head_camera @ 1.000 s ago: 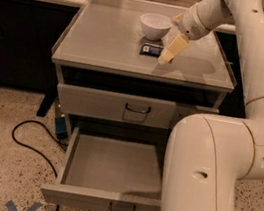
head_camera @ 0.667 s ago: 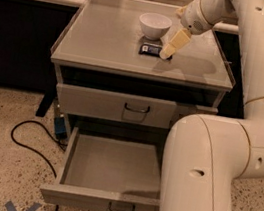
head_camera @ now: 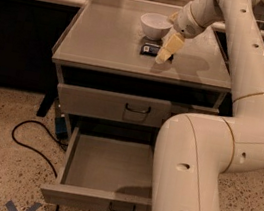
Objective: Place rxbar blueberry into middle drawer
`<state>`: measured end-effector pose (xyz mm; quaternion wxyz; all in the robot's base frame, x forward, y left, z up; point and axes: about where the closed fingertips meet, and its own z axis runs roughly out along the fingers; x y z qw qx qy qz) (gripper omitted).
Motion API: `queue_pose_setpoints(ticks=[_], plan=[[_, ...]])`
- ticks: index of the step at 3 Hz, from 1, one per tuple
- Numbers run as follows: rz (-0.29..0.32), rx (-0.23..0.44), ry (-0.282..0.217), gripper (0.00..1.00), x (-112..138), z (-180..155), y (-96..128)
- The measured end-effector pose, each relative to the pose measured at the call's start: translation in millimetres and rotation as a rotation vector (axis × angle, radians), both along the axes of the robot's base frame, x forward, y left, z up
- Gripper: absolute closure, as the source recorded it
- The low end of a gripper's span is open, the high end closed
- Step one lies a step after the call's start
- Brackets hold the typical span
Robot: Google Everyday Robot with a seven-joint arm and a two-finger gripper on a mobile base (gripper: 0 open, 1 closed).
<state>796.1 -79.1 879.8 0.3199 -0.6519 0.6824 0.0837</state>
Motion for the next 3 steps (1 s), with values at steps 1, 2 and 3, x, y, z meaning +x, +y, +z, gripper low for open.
queue_pose_setpoints(ticks=[1, 2, 3], plan=[[0.043, -0.053, 0.094, 0.0, -2.8, -39.4, 25.9], [0.043, -0.053, 0.094, 0.0, -2.8, -39.5, 25.9], [0.015, -0.053, 0.133, 0.0, -0.1, -55.2, 28.2]])
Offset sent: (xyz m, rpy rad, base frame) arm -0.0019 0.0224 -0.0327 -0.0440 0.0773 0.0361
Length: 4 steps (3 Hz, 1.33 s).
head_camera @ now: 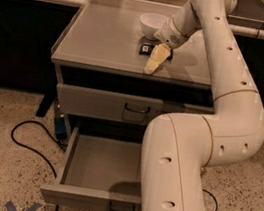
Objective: Place rxbar blueberry into middle drawer
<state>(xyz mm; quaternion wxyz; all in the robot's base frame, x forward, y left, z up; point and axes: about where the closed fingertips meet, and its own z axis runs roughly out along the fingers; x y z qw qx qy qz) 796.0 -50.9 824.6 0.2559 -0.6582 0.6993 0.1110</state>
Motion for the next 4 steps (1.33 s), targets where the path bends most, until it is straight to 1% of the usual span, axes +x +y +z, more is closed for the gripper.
queue_pose_setpoints(ticks=[1, 2, 3, 4], plan=[[-0.061, 0.01, 0.084, 0.0, -1.7, -27.8, -8.0], [-0.066, 0.016, 0.077, 0.0, 2.5, -30.0, -4.3], [-0.065, 0.016, 0.075, 0.12, 3.5, -30.6, -2.8], [-0.065, 0.016, 0.075, 0.36, 3.5, -30.5, -2.8]])
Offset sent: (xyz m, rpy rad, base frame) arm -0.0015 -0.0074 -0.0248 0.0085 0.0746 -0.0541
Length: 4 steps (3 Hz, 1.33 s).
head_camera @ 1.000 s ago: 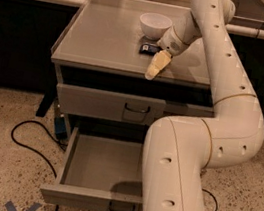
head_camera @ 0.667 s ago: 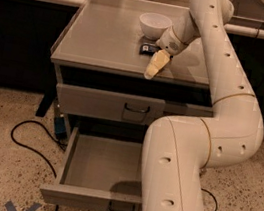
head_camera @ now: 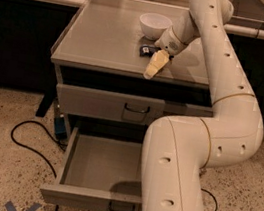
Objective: Place rxbar blueberry into middle drawer
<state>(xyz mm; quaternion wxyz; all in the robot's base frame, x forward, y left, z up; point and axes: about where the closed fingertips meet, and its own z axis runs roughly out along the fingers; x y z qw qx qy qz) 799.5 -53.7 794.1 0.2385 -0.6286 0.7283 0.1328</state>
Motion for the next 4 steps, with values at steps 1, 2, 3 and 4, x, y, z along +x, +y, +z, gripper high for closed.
queue_pose_setpoints(ticks=[1, 2, 3, 4], plan=[[-0.002, 0.0, -0.002, 0.59, -2.2, 3.8, -1.3], [-0.002, 0.0, -0.001, 0.82, -5.3, 6.9, -2.1], [-0.003, -0.007, 0.002, 1.0, -9.5, 9.9, -2.3], [-0.003, -0.007, 0.002, 1.0, -12.8, 16.0, -3.3]])
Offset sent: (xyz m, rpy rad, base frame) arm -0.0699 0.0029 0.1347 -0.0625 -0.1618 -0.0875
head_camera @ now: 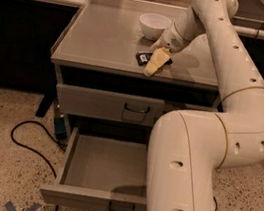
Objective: Place rxbar blueberry into middle drawer
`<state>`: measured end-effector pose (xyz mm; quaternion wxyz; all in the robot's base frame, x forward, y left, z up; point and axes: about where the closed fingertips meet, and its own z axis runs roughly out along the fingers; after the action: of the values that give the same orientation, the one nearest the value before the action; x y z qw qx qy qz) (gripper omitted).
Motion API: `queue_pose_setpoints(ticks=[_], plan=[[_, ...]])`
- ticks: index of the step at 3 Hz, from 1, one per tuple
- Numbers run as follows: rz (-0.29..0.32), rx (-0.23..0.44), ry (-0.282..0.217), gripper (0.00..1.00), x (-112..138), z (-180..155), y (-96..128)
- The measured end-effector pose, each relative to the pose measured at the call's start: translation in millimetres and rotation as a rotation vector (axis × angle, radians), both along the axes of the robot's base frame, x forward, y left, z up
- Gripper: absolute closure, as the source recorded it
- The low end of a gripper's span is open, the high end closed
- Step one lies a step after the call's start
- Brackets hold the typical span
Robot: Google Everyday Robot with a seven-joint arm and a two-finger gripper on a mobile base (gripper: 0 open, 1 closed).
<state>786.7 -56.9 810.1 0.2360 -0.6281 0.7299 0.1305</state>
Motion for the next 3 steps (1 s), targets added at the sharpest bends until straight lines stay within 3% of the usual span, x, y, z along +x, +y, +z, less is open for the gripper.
queue_pose_setpoints(ticks=[2, 3], plan=[[0.0, 0.0, 0.0, 1.0, -1.0, 13.0, 0.0], [-0.073, 0.039, -0.083, 1.0, -0.1, 41.6, -46.1]])
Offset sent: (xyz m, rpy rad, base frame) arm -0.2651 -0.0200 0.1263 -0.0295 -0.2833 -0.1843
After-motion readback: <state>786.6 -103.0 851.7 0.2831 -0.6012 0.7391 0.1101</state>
